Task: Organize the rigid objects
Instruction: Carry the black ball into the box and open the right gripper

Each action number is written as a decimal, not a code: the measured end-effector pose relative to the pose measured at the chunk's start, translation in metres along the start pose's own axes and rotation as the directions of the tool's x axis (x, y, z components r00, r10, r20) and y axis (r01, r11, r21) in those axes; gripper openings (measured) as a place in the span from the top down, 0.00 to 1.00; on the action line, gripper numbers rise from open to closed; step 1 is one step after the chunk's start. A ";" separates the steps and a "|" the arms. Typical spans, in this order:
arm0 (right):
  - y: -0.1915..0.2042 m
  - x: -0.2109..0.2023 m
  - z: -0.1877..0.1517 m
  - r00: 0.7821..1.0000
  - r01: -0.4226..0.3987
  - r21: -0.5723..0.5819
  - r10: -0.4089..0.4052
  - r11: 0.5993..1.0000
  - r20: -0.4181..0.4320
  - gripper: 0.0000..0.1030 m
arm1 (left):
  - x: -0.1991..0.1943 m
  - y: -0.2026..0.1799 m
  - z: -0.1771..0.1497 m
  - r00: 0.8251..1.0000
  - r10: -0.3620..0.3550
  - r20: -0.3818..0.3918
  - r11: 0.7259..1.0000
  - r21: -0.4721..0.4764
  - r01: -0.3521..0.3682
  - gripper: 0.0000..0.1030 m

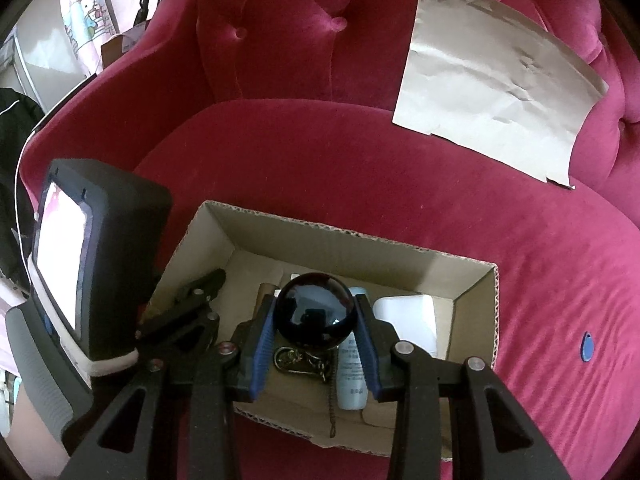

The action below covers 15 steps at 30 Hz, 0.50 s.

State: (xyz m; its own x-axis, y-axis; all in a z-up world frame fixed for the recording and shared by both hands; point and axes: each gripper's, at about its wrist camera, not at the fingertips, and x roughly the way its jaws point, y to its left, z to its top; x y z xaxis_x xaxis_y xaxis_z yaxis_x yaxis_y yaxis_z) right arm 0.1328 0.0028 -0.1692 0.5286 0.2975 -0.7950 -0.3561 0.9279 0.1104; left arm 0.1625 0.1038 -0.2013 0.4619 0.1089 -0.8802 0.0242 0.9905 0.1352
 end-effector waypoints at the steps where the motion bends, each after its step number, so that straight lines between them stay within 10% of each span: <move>1: 0.000 0.000 0.000 1.000 -0.001 0.000 0.001 1.000 0.000 0.61 | 0.000 0.000 0.000 1.000 0.000 0.000 1.000 0.000 0.000 0.94; 15: -0.016 -0.003 0.005 0.995 0.094 0.023 -0.094 0.995 0.018 0.01 | 0.001 0.000 -0.001 1.000 -0.004 0.000 1.000 -0.003 0.004 0.94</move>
State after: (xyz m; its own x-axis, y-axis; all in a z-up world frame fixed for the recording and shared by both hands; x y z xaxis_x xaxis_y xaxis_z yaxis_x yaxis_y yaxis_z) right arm 0.1406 -0.0115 -0.1661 0.5737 0.2125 -0.7910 -0.2867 0.9568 0.0491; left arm 0.1622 0.1044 -0.2021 0.4620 0.1054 -0.8806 0.0233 0.9911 0.1308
